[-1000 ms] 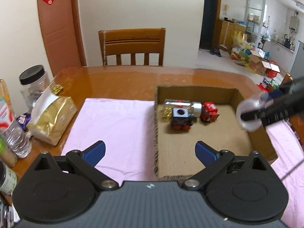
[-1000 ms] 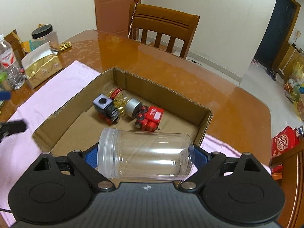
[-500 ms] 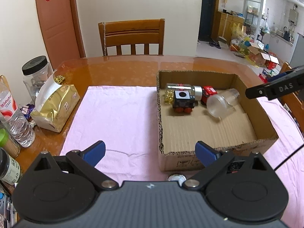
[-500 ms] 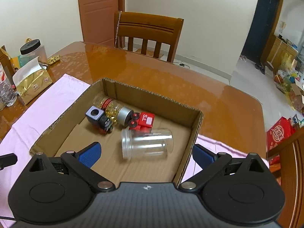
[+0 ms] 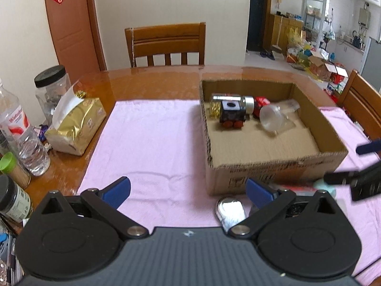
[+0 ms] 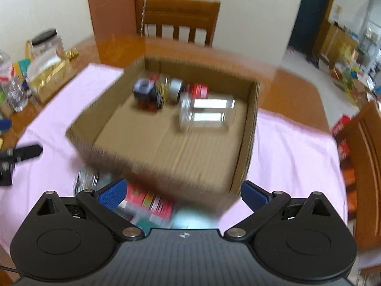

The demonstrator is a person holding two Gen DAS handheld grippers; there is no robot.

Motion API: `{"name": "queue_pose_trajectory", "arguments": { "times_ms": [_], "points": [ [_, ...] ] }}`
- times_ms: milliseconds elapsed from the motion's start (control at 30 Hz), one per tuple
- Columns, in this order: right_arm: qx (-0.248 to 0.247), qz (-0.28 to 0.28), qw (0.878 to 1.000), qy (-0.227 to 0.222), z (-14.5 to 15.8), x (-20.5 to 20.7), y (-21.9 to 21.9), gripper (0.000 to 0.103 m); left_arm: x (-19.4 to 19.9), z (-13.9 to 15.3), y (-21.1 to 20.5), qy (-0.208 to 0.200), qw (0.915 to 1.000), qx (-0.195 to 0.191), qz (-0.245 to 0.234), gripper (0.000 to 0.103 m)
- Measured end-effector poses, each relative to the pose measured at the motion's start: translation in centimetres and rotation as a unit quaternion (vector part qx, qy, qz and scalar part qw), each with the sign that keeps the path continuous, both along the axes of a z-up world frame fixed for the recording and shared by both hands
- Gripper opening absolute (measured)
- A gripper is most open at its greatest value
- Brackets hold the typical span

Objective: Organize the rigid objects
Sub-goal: 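Move both grippers back toward the remaining items beside the box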

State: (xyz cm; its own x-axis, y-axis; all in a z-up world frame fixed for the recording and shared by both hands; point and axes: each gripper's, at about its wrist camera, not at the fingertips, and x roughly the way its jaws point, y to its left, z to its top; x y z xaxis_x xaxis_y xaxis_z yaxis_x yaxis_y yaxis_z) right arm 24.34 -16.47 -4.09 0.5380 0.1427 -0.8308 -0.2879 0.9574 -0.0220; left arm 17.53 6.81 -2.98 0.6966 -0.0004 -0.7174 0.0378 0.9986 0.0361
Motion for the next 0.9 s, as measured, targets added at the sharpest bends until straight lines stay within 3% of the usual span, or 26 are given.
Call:
{"name": "queue_pose_trajectory", "arguments": {
  "times_ms": [300,500,700,900],
  "points": [
    [-0.022,-0.091,0.995,0.039,-5.8,-3.0,2.7,0.103,-1.6,-1.4,0.3,0.018,0.9997,-0.007,-0.015,0.102],
    [0.005,-0.129,0.99,0.051,-6.4,-4.0,1.0,0.103,-1.7,-2.7,0.0,0.032,0.999,-0.009,-0.03,0.102],
    [-0.026,-0.136,0.987,0.082,-7.3,-5.8,-0.6,0.103,-0.4,-4.8,-1.3,0.043,0.9977,0.005,-0.052,0.102],
    [-0.018,-0.156,0.981,0.116,-9.4,-6.8,-2.2,0.103,1.2,-7.5,-2.7,0.067,0.9953,0.018,-0.068,0.102]
  ]
}}
